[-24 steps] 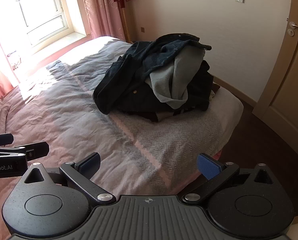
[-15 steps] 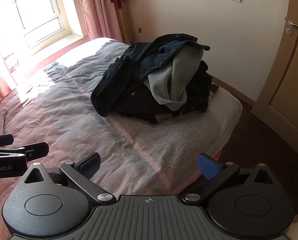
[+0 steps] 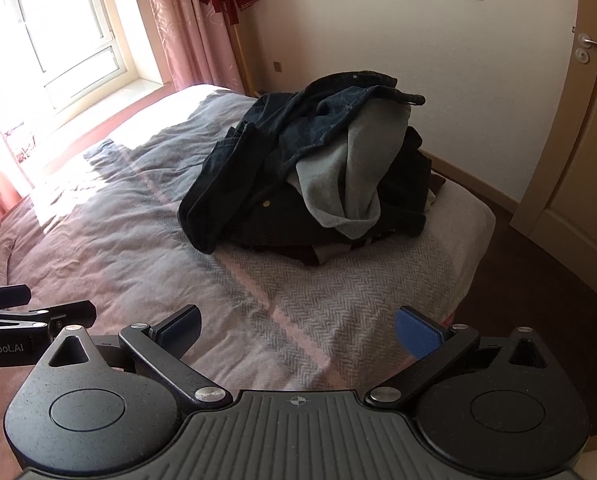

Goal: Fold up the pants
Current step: 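Move both grippers toward the dark blue jeans on the clothes pile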

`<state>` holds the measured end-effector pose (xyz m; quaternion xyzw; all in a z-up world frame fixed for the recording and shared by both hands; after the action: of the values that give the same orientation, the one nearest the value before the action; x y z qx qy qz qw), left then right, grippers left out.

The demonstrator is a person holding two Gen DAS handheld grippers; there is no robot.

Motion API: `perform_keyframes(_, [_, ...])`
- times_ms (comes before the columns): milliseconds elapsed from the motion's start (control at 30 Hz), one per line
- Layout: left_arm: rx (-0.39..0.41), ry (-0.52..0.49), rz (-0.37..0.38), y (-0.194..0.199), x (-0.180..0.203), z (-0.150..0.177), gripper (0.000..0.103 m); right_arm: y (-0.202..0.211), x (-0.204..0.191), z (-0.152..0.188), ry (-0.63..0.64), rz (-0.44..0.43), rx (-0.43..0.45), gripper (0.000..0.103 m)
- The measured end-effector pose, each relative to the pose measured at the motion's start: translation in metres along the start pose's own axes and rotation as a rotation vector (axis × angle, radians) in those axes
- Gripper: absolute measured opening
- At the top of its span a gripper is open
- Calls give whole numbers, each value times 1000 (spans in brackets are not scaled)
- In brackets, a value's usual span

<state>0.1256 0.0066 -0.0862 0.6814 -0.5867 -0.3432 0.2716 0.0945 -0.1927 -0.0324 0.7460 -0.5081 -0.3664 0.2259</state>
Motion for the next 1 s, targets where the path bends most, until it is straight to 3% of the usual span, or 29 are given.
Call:
perform_keyframes(67, [-2, 7, -3, -12, -1, -7, 102, -7, 7, -7, -3, 1, 12, 98])
perform_keyframes(133, [-4, 9, -14, -23, -2, -14, 102, -16, 18, -15, -23, 0, 23, 88])
perform_keyframes(400, [13, 24, -27, -81, 0, -67, 99, -62, 55, -65, -78, -58, 57, 74])
perform_keyframes(767, [38, -31, 8, -166, 53, -163, 93, -139, 93, -149, -70, -92, 56, 58])
perform_keyframes(1000, [50, -91, 49, -228, 99, -219, 87, -184, 145, -205, -147, -68, 99, 52])
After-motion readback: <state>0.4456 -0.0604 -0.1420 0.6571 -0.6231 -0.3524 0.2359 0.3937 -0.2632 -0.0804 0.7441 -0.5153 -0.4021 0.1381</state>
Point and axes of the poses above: each gripper's, at about its wrist camera, not at the fingertips, and y roughly against the way its jaws point, x to its right, z to its underside, the point moved 9 cm from there along -y, roughly the way its jaws point, and after that the axes turned 14 degrees about -z, right-handed, at the moved point
